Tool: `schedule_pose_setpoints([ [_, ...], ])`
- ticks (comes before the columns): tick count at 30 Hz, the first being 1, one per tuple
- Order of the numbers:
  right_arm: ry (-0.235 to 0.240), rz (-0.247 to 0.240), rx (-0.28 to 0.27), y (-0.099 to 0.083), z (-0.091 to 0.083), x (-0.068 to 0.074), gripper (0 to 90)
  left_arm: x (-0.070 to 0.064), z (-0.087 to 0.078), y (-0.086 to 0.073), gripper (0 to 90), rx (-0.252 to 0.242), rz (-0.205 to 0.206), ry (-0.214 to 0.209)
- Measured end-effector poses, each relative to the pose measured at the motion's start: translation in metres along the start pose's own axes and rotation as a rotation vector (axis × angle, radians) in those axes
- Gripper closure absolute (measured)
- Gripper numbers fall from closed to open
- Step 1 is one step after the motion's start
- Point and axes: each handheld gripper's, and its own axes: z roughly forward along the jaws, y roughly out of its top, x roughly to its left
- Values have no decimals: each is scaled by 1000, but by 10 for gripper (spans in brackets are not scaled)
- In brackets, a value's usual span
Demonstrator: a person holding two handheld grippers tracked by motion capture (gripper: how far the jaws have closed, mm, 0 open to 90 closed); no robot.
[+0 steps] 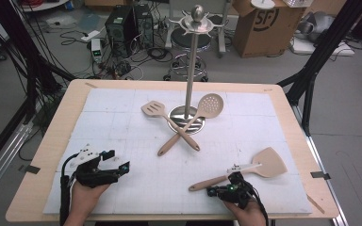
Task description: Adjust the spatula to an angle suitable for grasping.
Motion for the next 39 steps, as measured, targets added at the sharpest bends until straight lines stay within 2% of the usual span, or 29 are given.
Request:
schedule_pose_setpoints([
  [6, -6, 2, -1, 7, 4, -2, 900, 0, 1, 0, 194, 2, 1, -1],
  [11, -32, 2, -5, 20, 11, -5, 900, -1, 2, 0, 194, 3, 3, -4],
  [17, -51, 45, -29, 39, 20, -15, 900, 0, 1, 0, 195, -2, -1, -5],
  [23, -57, 81, -49, 48, 23, -23, 900, 1, 0, 0, 195, -5, -1, -4],
  [33, -153, 84, -63, 69, 25, -35, 900, 1, -2, 0, 195, -8, -2, -4],
  [34, -157, 104, -68, 72, 24, -39, 900, 2, -2, 0, 195, -9, -3, -5],
  [39, -176, 130, -92, 76, 22, -48, 900, 2, -4, 0, 195, -12, -6, -3],
])
